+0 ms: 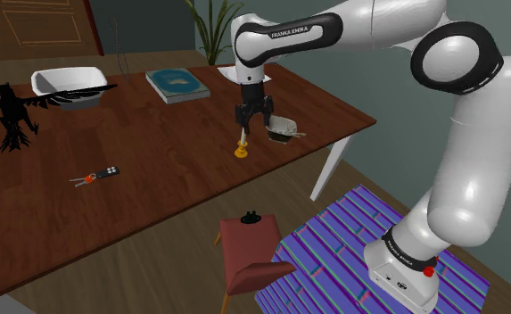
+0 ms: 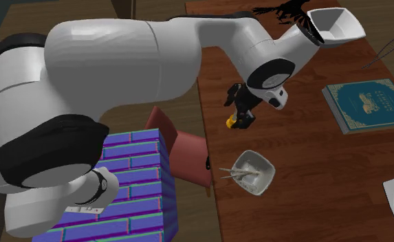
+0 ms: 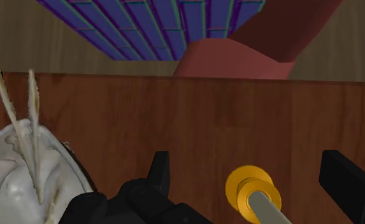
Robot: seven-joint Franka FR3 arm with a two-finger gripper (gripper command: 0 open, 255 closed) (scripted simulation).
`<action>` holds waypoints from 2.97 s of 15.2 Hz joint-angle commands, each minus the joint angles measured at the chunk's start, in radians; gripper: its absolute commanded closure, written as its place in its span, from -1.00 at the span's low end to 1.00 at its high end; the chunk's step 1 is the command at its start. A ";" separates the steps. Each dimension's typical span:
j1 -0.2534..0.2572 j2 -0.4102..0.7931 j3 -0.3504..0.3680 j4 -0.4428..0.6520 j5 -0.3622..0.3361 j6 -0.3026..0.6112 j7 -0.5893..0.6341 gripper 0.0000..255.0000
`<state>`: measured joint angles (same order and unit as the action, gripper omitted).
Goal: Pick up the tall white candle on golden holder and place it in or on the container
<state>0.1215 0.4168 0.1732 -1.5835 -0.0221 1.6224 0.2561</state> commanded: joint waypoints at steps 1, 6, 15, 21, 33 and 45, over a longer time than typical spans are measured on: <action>0.020 0.101 0.000 0.118 -0.019 -0.033 0.015 -1.00; 0.072 0.345 -0.009 0.440 -0.056 -0.143 0.034 -1.00; 0.061 0.303 -0.008 0.273 -0.054 -0.018 0.036 -1.00; 0.061 0.303 -0.008 0.274 -0.054 -0.019 0.036 -1.00; 0.061 0.293 -0.008 0.284 -0.053 -0.039 0.036 1.00; 0.063 0.251 -0.003 0.377 -0.046 -0.174 0.034 1.00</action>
<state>0.1842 0.6665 0.1698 -1.2201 -0.0686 1.4618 0.2911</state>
